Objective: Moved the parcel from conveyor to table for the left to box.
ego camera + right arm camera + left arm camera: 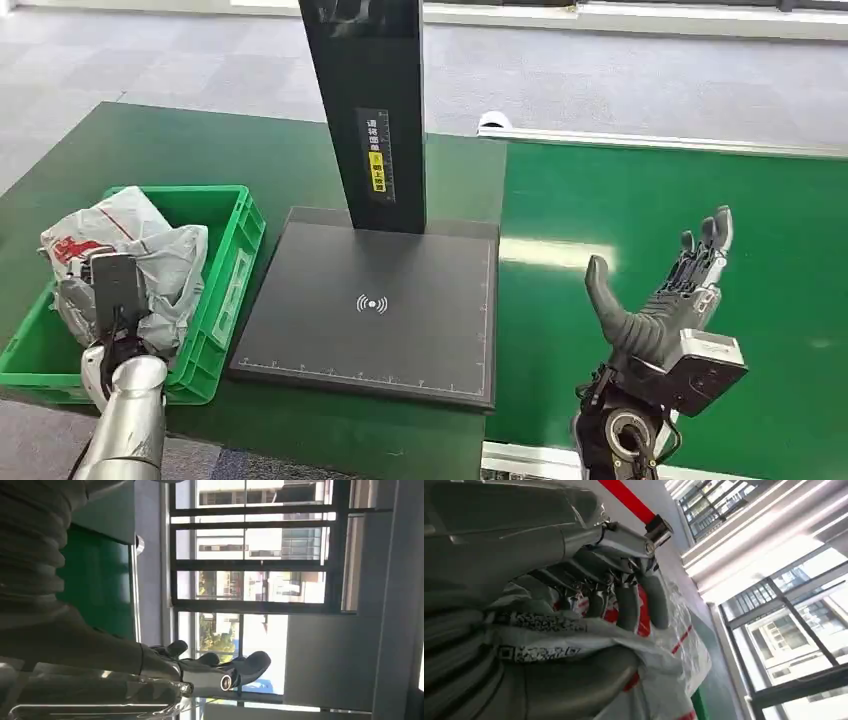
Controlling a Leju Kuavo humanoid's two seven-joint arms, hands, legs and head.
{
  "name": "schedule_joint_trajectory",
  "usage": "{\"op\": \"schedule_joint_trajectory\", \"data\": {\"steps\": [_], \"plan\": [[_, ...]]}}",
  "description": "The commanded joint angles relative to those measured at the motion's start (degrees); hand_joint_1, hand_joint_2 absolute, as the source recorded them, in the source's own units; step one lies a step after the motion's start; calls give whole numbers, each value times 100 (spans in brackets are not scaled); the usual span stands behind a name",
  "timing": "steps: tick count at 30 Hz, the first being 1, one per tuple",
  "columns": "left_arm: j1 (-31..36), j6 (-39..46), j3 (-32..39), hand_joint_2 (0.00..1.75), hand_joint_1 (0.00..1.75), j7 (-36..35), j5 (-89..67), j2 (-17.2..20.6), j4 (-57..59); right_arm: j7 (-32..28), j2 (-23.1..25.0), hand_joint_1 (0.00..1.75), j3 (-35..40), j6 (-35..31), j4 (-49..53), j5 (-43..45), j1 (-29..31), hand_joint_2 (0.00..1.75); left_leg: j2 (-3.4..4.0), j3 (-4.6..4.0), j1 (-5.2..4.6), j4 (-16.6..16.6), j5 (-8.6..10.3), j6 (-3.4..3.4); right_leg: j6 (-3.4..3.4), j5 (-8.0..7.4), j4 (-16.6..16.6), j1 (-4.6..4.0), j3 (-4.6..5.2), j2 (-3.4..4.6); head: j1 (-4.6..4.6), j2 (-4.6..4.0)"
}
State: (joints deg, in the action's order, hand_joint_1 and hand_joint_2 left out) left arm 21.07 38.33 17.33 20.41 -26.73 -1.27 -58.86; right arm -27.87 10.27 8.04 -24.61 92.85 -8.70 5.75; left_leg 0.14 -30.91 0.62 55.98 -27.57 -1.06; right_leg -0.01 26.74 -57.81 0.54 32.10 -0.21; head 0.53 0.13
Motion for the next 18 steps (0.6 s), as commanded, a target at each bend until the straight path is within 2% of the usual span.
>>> {"op": "schedule_joint_trajectory", "data": {"steps": [1, 12, 18], "plan": [[-185, 167, 373, 175, 0, 572, 562, -285, -189, 40, -7, 0, 50, -119, -248, -65, 29, 175, 3, -3, 0, -3, 7, 2, 0, -6, 3, 0, 6, 4, 0, 0], [-436, 117, 140, 175, 0, 1020, 1273, -380, -1015, 75, -14, 0, 40, -143, -263, -98, 59, 175, 4, -36, 5, -3, 11, 7, 2, -13, 14, -7, 38, 6, -2, 2], [-867, -281, -387, 175, 0, 1572, 1995, -551, -2218, 87, -13, 0, 9, -87, -333, -81, 148, 175, 5, -51, 6, 1, 9, 6, 2, -10, 8, -7, 56, 4, -2, 2]]}}
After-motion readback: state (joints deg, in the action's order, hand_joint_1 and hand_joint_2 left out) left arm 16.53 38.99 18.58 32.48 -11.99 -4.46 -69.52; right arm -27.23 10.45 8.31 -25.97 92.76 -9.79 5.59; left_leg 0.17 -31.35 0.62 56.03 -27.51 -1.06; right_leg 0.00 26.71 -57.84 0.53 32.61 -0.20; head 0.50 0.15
